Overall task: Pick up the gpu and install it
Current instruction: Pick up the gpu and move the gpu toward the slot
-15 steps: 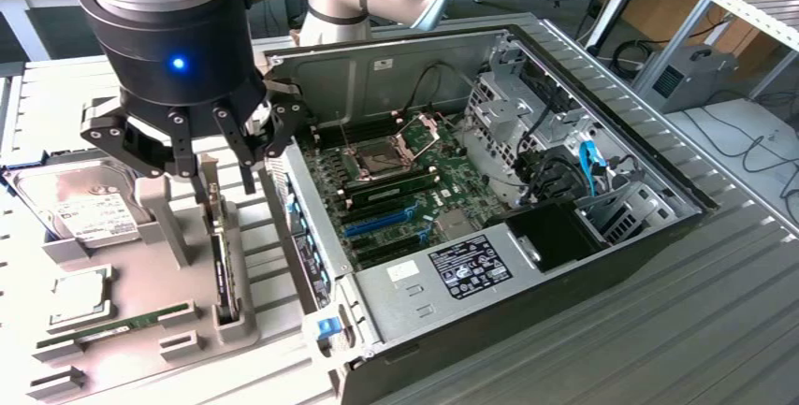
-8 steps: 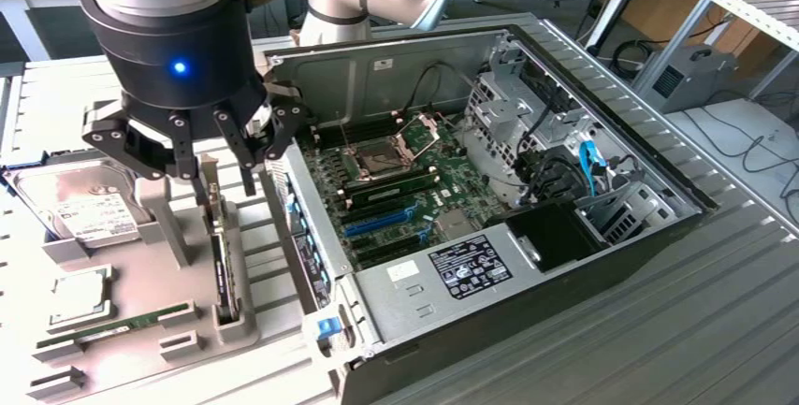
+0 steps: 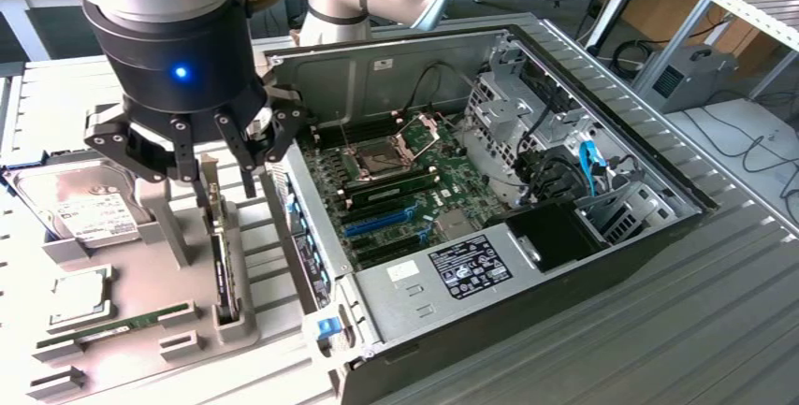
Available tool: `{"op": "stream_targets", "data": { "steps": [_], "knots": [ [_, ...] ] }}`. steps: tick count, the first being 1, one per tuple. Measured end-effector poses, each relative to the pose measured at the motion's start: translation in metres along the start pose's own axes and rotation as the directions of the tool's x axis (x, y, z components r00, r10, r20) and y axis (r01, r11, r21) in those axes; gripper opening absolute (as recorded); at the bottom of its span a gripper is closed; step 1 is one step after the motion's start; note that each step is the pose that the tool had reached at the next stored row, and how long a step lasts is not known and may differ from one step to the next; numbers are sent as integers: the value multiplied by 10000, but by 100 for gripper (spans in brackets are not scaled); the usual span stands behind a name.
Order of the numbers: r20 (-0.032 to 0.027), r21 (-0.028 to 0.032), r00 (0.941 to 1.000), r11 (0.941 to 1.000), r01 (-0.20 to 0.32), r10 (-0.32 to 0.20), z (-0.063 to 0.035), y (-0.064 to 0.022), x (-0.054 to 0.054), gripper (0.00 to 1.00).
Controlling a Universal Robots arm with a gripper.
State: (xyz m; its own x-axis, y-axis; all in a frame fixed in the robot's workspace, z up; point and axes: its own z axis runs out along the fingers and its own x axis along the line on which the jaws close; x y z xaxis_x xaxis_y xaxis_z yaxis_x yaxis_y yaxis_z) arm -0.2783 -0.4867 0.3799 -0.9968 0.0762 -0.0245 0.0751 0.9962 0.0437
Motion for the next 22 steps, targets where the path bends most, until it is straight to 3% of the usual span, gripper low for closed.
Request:
{"op": "stream_targets", "data": {
  "steps": [22],
  "knots": [
    [0,0,10000,10000,0,0,104,-4,3,42]
  ]
}}
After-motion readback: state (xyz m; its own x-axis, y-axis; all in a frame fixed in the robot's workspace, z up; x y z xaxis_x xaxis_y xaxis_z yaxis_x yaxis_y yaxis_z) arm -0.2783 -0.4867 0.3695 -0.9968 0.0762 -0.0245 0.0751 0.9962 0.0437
